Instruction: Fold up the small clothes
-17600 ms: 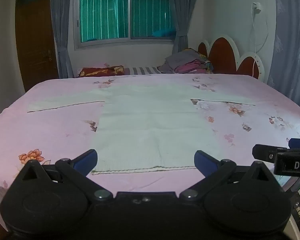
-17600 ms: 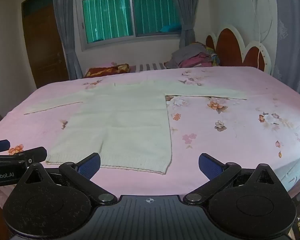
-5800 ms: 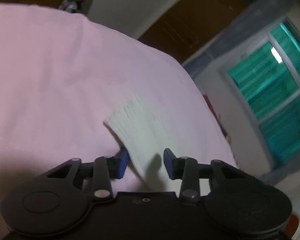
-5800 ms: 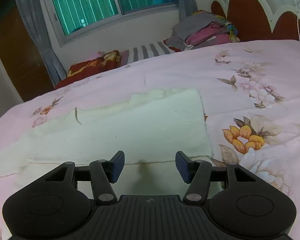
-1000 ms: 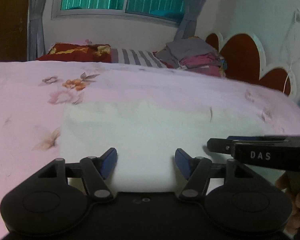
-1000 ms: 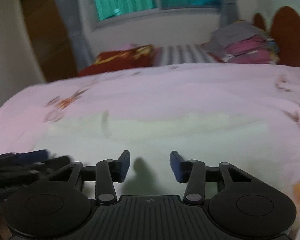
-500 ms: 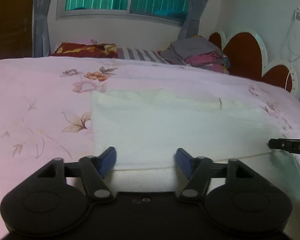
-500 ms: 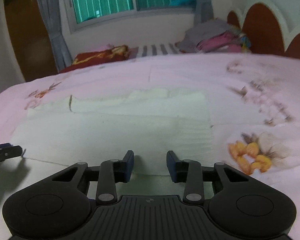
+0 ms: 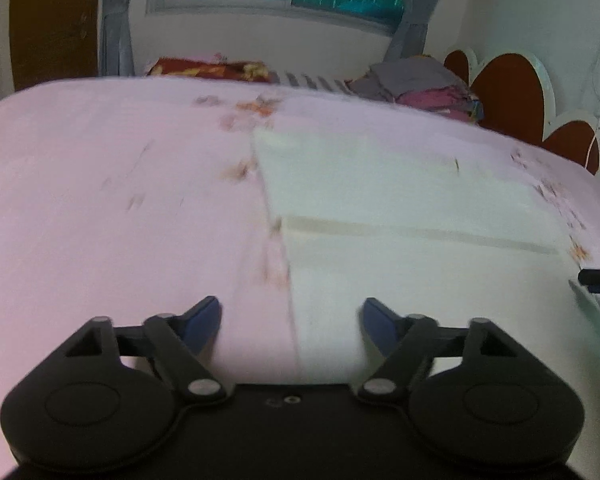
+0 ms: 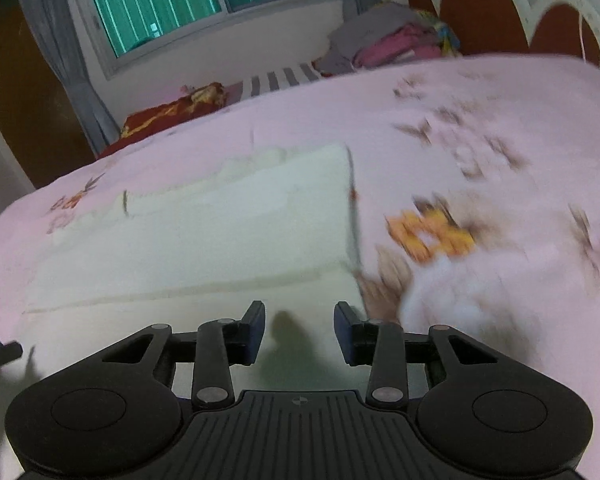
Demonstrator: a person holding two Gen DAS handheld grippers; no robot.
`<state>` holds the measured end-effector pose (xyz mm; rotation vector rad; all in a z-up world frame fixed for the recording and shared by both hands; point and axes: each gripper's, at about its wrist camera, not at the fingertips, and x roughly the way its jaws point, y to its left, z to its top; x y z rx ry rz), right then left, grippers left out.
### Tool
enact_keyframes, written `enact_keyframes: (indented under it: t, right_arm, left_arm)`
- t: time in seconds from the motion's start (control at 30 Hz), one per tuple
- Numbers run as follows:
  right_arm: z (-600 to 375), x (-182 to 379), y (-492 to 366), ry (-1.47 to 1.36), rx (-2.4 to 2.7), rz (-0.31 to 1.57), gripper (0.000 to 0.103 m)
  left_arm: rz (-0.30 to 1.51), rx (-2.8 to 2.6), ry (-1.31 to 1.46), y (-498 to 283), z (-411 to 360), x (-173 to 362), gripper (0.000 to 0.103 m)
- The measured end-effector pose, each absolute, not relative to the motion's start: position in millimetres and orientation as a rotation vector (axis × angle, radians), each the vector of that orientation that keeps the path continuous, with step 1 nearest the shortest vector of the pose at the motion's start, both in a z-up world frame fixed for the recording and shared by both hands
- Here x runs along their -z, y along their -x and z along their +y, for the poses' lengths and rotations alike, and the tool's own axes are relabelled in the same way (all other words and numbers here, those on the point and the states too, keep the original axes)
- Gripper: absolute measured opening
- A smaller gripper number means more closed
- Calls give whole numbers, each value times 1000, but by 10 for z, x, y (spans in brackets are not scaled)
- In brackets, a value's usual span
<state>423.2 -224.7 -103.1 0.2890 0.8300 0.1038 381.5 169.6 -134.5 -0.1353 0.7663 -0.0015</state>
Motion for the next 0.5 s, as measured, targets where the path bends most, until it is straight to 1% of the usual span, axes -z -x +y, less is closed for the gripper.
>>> enact_keyframes:
  t: [0.03,0.07,0.1,0.17,0.23,0.27,0.33,0.37,0.4,0.47,0.5]
  right_arm:
    - [-2296,1033,-4133,-297,-110,838,51]
    - [-2340,1025,-4006,-298,-118,835,62]
    - [-2379,1012,-3861,-294,-131,827,63]
    - [-2472,1000,-3581,-292,-157,830,63]
    - [-2567,1000,-3300,-316,-188,839,63]
    - [-2601,996,-3160,-321,-198,842,63]
    - [-2670,975,-2885,-317,-213,842,63]
    - [-2703,965,-2763,-324,-221,843,61]
    - [-2735,959,-2641,-341,-234,847,54]
    - [-2797,958,-2407,-370,-258,857,49]
    - [-2819,961,-2306,-377,-263,859,48]
  left_arm:
    - [770,4,130,-3678,1685,1353,67]
    - [772,1,123,-3549,1668,1358,64]
    - [777,-5,118,-3432,1653,1355,62]
    - [780,-18,115,-3231,1596,1340,53]
    - [783,-24,140,-3034,1557,1296,51]
    - [786,-25,156,-2952,1538,1272,47]
    - [785,-15,182,-2802,1492,1217,47]
    - [785,-8,193,-2727,1472,1200,47]
    - [787,-2,209,-2651,1458,1184,47]
    - [787,24,257,-2484,1452,1171,47]
    - [795,32,280,-2418,1468,1189,47]
